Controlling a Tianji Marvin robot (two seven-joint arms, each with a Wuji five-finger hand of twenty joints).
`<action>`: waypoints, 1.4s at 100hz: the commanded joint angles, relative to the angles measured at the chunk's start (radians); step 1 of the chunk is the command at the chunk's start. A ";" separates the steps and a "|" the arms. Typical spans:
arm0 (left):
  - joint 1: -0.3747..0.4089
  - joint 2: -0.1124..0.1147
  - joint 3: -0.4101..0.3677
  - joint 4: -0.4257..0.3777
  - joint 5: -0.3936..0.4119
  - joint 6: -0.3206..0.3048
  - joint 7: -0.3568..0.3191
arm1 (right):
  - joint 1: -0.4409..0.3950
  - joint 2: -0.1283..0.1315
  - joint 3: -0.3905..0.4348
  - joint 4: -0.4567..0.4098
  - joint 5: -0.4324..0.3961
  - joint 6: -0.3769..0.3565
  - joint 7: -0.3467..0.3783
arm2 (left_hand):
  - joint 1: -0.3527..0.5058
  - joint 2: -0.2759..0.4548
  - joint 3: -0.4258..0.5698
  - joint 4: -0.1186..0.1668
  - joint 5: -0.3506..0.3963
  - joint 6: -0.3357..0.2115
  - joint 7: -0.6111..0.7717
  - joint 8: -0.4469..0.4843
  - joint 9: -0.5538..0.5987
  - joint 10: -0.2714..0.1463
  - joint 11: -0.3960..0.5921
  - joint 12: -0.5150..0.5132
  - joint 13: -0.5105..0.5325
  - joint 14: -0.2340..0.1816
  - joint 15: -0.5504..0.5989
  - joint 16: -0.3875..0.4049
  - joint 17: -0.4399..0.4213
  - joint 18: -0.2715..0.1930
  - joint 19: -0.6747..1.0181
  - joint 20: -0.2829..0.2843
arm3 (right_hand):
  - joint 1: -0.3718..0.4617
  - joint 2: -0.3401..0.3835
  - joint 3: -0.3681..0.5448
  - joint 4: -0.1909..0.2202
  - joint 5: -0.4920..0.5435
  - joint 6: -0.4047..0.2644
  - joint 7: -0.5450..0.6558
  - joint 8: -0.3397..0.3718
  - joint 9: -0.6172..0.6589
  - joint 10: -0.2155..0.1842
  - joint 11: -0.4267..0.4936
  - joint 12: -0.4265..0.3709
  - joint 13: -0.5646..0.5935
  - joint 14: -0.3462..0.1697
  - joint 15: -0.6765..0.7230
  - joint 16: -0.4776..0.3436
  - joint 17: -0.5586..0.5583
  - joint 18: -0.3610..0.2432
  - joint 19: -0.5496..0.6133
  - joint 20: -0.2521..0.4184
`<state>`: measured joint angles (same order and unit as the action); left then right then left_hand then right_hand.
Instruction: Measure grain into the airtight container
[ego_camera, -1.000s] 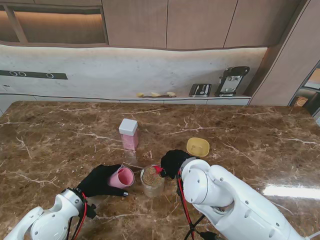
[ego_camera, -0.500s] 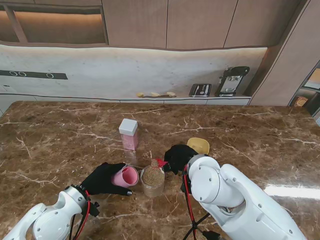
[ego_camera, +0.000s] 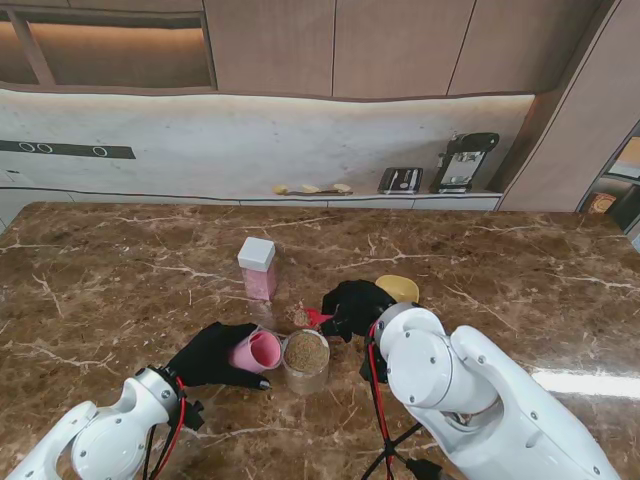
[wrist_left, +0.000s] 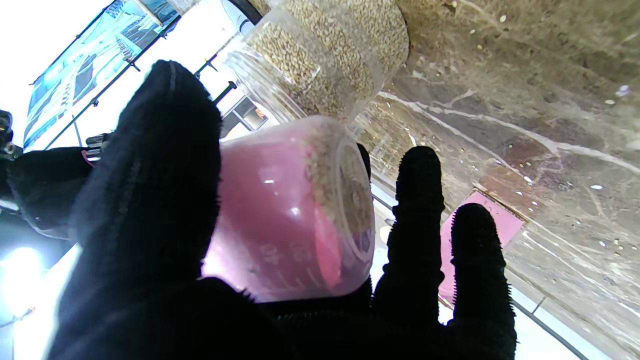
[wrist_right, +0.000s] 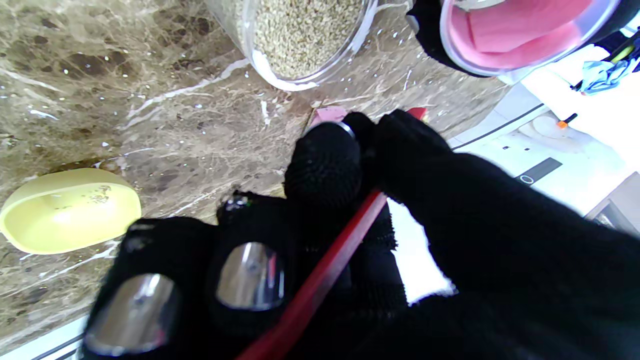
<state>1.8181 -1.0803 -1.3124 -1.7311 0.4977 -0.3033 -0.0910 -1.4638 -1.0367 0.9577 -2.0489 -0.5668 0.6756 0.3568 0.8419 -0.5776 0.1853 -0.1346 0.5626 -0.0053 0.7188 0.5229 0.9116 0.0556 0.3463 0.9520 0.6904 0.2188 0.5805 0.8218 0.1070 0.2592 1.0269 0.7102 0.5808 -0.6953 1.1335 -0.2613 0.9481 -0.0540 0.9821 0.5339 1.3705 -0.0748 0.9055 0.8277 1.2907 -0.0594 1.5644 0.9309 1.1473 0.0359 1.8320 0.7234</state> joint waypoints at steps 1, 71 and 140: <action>0.003 0.001 0.006 -0.009 -0.001 0.009 -0.004 | -0.009 -0.001 -0.005 -0.009 0.007 -0.007 0.021 | 0.229 0.264 0.286 -0.007 0.235 -0.208 0.198 0.010 0.136 -0.050 0.082 0.025 0.011 -0.023 0.013 0.004 -0.006 0.013 0.024 -0.007 | 0.027 0.009 0.019 0.051 0.013 -0.008 0.021 0.003 0.074 0.060 0.019 0.010 0.028 -0.056 0.080 0.048 0.055 -0.094 0.184 0.010; -0.010 -0.001 0.020 -0.009 0.000 0.014 0.005 | 0.006 0.010 -0.070 -0.011 0.002 -0.082 0.063 | 0.228 0.264 0.290 -0.008 0.235 -0.208 0.197 0.009 0.136 -0.048 0.081 0.027 0.009 -0.021 0.013 0.005 -0.007 0.014 0.024 -0.005 | 0.025 0.011 0.015 0.050 0.012 -0.012 0.020 -0.002 0.074 0.056 0.019 0.011 0.028 -0.057 0.081 0.048 0.055 -0.095 0.185 0.010; 0.007 -0.003 0.012 -0.018 -0.002 0.011 0.012 | 0.050 0.016 -0.117 0.029 0.061 -0.138 0.098 | 0.227 0.264 0.289 -0.009 0.234 -0.209 0.197 0.009 0.137 -0.051 0.081 0.026 0.012 -0.024 0.013 0.004 -0.009 0.010 0.020 -0.006 | 0.031 0.059 -0.094 0.001 -0.019 -0.002 -0.013 -0.092 0.070 0.055 -0.033 0.001 0.028 -0.057 0.064 0.042 0.052 -0.094 0.170 0.004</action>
<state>1.8148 -1.0817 -1.3012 -1.7454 0.4957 -0.2928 -0.0798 -1.4046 -1.0211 0.8352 -2.0316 -0.5172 0.5427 0.4311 0.8419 -0.5776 0.1854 -0.1346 0.5626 -0.0053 0.7194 0.5229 0.9118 0.0556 0.3463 0.9536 0.6904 0.2188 0.5805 0.8218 0.1070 0.2592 1.0269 0.7102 0.5861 -0.6542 1.0622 -0.2597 0.9478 -0.0554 0.9697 0.4601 1.3706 -0.0748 0.8808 0.8277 1.2909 -0.0594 1.5661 0.9310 1.1473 0.0359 1.8324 0.7234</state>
